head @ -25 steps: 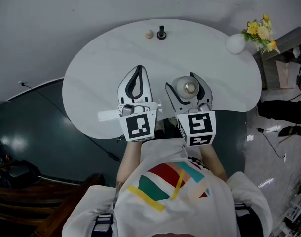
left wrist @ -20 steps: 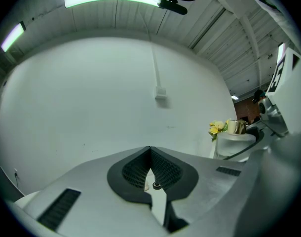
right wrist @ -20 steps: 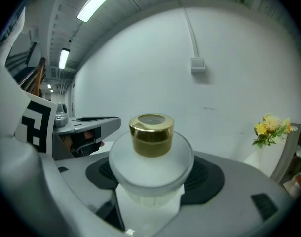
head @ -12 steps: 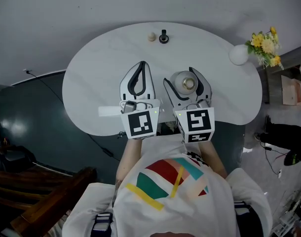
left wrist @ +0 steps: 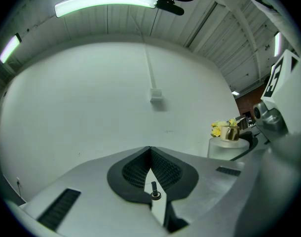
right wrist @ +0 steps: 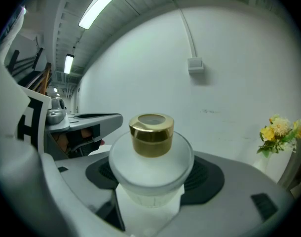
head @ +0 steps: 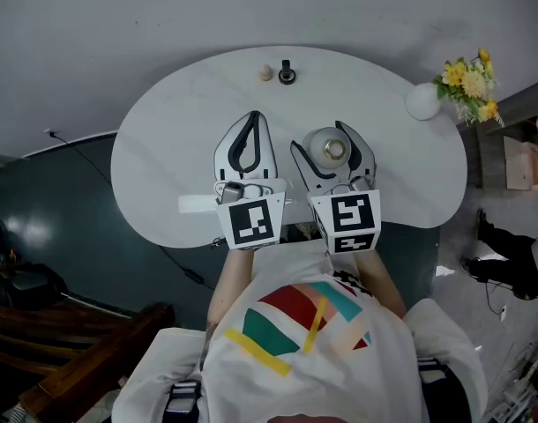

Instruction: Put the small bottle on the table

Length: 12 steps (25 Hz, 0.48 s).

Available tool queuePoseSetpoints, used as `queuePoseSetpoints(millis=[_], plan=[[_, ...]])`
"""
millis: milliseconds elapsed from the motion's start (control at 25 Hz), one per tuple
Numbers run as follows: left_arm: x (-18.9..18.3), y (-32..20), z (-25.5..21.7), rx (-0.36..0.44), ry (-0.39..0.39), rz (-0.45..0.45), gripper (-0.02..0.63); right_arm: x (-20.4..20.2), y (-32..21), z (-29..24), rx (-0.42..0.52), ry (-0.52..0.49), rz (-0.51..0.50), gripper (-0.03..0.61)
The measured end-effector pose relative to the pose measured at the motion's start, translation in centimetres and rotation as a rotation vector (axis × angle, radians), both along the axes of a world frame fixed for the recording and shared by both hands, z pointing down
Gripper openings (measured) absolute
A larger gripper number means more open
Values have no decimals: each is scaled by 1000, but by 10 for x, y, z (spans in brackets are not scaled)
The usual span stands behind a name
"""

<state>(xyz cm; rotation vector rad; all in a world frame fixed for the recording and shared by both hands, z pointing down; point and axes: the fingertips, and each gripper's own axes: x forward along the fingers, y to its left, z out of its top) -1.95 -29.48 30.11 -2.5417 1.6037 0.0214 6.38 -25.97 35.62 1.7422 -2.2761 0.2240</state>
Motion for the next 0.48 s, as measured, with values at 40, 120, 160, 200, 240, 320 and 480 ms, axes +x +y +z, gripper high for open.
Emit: queuePoseSetpoints(millis=[40,120,160,200,240,320,480], plan=[[0,0,0,-1,-3,0,15,2,-2,2,-6,2,7,339],[-1,0,1,-4,-5,-3,15,7,-6,6,-22,4,26,340],[-2,0,2,-7,-7,-5,15,10,-9,8,-32,6,39,341],[-2,0,3,-10,-8,-7,15,13,-12,11,-42,10,50,340],[-2,0,3,-12,-9,-8,15,16,-15,14,-51,14,61,341],[-2,1,4,-13,-14,-10,15,23,-22,20,-72,21,76,339],[-3,2,8,-27,-27,-14,15,31,-36,35,-113,25,83,341]])
